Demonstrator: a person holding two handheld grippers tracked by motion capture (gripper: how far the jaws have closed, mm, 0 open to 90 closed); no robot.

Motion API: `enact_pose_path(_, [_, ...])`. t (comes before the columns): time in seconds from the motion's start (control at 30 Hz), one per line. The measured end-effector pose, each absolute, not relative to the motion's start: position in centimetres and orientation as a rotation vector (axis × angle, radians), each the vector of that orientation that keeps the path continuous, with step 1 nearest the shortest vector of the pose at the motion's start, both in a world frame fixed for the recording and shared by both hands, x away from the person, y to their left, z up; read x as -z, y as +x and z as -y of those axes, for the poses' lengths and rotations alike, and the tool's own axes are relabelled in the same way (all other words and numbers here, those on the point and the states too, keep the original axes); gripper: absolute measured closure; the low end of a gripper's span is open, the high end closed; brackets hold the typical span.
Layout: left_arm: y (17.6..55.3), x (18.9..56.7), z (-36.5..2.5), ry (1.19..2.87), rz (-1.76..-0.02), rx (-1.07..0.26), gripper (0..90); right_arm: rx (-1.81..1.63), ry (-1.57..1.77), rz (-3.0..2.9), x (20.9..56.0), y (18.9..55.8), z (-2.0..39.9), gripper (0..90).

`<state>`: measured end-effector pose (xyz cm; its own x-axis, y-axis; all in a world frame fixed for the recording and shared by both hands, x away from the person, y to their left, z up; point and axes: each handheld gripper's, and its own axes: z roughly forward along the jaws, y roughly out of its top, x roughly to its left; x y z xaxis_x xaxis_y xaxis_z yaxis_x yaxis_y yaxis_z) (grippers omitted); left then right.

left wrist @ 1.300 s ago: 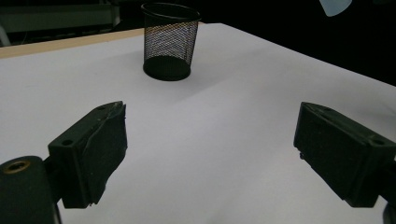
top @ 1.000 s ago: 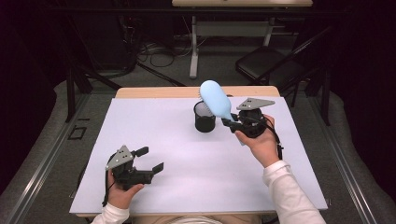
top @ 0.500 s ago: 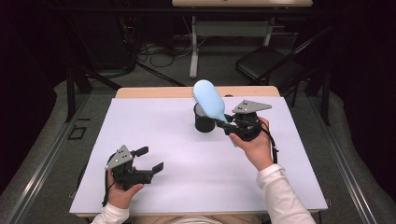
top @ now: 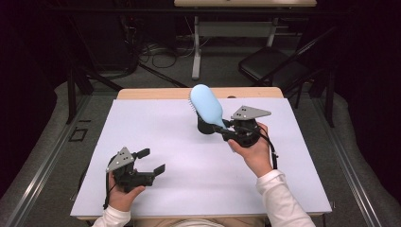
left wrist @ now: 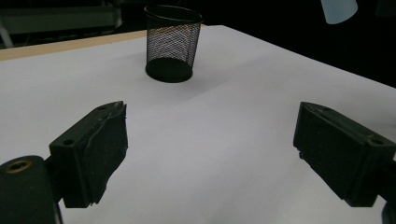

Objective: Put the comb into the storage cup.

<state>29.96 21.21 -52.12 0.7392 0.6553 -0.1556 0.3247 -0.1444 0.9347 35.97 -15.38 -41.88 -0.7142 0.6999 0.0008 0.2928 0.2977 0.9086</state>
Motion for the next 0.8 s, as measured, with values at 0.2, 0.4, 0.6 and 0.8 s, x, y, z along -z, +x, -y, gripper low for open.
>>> enact_pose_path(0.2, [30.0,52.2,-21.2,1.75,-0.785,-0.338,10.2,-1.42,0.886,-2.176,42.1,35.9,15.3,69.7])
enact_pose_path(0.4, [30.1,52.1,-21.1,1.74,-0.792,-0.336,10.2,-1.424,0.882,-2.18,42.4,35.8,15.2,69.7])
enact_pose_path(0.6, [30.5,51.6,-20.4,1.735,-0.8,-0.324,9.2,-1.44,0.879,-2.171,42.3,35.7,15.4,69.7])
enact_pose_path(0.8, [31.0,50.9,-19.5,1.731,-0.792,-0.303,7.8,-1.449,0.882,-2.163,42.3,35.7,15.5,69.7])
